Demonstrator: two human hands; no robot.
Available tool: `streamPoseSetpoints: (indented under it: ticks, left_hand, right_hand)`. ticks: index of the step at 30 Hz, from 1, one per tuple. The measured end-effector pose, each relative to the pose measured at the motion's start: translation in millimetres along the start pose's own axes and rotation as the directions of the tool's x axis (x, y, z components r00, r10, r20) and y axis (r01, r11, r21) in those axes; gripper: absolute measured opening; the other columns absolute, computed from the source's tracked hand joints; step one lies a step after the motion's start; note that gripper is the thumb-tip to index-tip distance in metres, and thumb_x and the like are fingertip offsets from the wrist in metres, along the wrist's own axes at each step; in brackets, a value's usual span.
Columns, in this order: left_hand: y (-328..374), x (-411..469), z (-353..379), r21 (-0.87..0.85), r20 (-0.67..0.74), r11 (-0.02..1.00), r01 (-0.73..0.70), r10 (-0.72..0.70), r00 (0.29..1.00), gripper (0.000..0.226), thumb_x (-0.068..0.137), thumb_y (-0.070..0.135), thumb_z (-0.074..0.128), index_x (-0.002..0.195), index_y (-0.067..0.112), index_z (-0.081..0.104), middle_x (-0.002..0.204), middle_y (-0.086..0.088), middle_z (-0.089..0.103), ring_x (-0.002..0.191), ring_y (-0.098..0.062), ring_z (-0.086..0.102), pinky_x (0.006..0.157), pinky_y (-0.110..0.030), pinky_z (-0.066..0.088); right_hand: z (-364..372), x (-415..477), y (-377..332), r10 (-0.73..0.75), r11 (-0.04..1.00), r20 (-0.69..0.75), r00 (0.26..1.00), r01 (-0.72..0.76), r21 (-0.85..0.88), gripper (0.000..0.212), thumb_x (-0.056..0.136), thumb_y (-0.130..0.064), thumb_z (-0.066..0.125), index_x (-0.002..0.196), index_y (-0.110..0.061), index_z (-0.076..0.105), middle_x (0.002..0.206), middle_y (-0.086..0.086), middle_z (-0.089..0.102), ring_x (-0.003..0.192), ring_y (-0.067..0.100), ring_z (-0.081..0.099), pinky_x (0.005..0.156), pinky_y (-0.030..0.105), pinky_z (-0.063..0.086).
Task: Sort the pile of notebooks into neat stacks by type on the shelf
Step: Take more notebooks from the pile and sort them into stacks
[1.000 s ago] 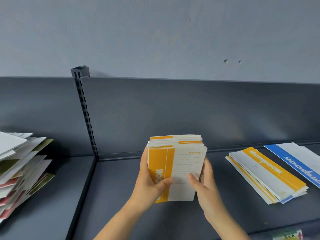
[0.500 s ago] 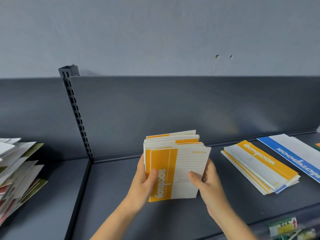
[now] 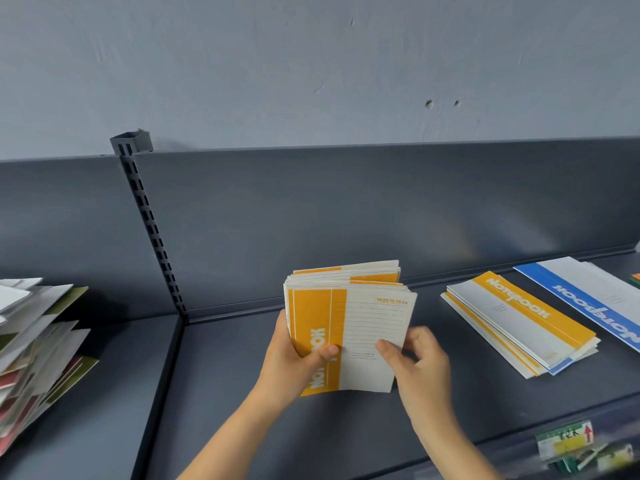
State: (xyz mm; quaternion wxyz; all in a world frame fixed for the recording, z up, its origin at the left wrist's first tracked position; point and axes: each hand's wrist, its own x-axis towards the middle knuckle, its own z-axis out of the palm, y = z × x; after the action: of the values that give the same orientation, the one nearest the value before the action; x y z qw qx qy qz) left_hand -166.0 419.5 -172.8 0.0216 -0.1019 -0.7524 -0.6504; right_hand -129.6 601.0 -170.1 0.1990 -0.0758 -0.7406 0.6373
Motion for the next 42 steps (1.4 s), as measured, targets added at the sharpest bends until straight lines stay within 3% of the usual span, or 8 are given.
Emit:
streamPoseSetpoints:
  ticks: [6, 10, 15, 18, 22, 27, 33, 42]
  left_hand:
    - [1, 1, -12, -0.044, 0.073, 0.999, 0.022, -0.019, 0.997, 0.092, 0.051, 0.078, 0.071, 0.124, 0.025, 0.049, 0.117, 0.01, 0.068, 0.105, -0.01, 0.068, 0.08, -0.025, 0.058]
    - [4, 1, -11, -0.011, 0.088, 0.999, 0.048, -0.047, 0.995, 0.038, 0.086, 0.036, 0.061, 0.121, 0.029, 0.048, 0.115, 0.017, 0.065, 0.098, -0.002, 0.068, 0.078, -0.017, 0.057]
    - [3, 2, -8, -0.019, 0.055, 0.999, 0.042, -0.041, 0.998, 0.034, 0.089, 0.018, 0.06, 0.119, 0.03, 0.047, 0.113, 0.016, 0.063, 0.096, -0.006, 0.067, 0.07, -0.014, 0.056]
    - [3, 3, -8, -0.032, 0.034, 0.999, 0.037, -0.035, 0.999, 0.035, 0.084, 0.023, 0.066, 0.115, 0.029, 0.052, 0.11, 0.014, 0.066, 0.093, -0.006, 0.069, 0.076, -0.018, 0.058]
    - [2, 3, -11, -0.077, 0.071, 0.996, 0.042, -0.036, 0.997, 0.066, 0.061, 0.068, 0.07, 0.113, 0.032, 0.054, 0.102, 0.022, 0.072, 0.097, -0.001, 0.069, 0.074, -0.02, 0.059]
    - [2, 3, -11, -0.117, 0.129, 0.989, 0.089, -0.073, 0.989, 0.032, 0.089, 0.029, 0.057, 0.12, 0.032, 0.049, 0.111, 0.017, 0.066, 0.095, 0.002, 0.068, 0.068, -0.016, 0.056]
    - [3, 5, 0, -0.113, -0.035, 0.993, 0.021, -0.025, 0.999, 0.039, 0.07, 0.038, 0.065, 0.107, 0.033, 0.051, 0.108, 0.011, 0.067, 0.094, -0.009, 0.068, 0.07, -0.019, 0.058]
    - [1, -15, -7, -0.151, 0.039, 0.986, 0.067, -0.062, 0.997, 0.048, 0.087, 0.055, 0.02, 0.117, 0.036, 0.052, 0.118, 0.012, 0.062, 0.105, 0.005, 0.061, 0.091, -0.016, 0.049]
  right_hand:
    - [-11, 10, -1, 0.015, 1.0, -0.038, 0.999, -0.015, -0.019, 0.007, 0.088, -0.004, 0.062, 0.086, -0.01, 0.064, 0.088, -0.004, 0.071, 0.087, 0.013, 0.067, 0.068, 0.027, 0.053]
    - [-22, 18, -1, 0.03, 0.999, -0.005, 1.0, -0.03, -0.022, 0.013, 0.091, -0.005, 0.058, 0.087, -0.016, 0.064, 0.093, -0.004, 0.07, 0.092, 0.013, 0.066, 0.068, 0.025, 0.052]
    - [-27, 16, -4, 0.04, 0.999, 0.086, 0.995, -0.04, -0.005, 0.021, 0.088, -0.005, 0.062, 0.092, -0.025, 0.065, 0.097, -0.008, 0.072, 0.092, 0.009, 0.067, 0.07, 0.022, 0.053]
    - [-25, 13, -1, 0.091, 0.995, 0.144, 0.985, -0.095, 0.021, 0.025, 0.084, -0.003, 0.066, 0.094, -0.026, 0.064, 0.098, -0.008, 0.072, 0.093, 0.008, 0.067, 0.07, 0.02, 0.053]
    - [-30, 19, 0, 0.121, 0.992, 0.099, 0.988, -0.122, 0.007, 0.025, 0.088, -0.003, 0.062, 0.095, -0.026, 0.062, 0.098, -0.007, 0.07, 0.096, 0.011, 0.065, 0.073, 0.025, 0.052]
    - [-46, 32, 1, 0.165, 0.983, 0.099, 0.981, -0.172, 0.059, 0.032, 0.089, 0.002, 0.058, 0.11, -0.023, 0.057, 0.106, -0.003, 0.067, 0.104, 0.016, 0.062, 0.08, 0.031, 0.049]
    - [-19, 20, -4, 0.175, 0.977, 0.193, 0.965, -0.195, 0.09, 0.044, 0.085, 0.001, 0.063, 0.118, -0.026, 0.051, 0.108, -0.009, 0.066, 0.103, 0.006, 0.06, 0.084, 0.027, 0.05]
    - [-22, 22, -7, 0.23, 0.958, 0.261, 0.938, -0.266, 0.111, 0.031, 0.087, 0.001, 0.061, 0.106, -0.024, 0.062, 0.106, -0.002, 0.07, 0.102, 0.013, 0.063, 0.083, 0.029, 0.051]
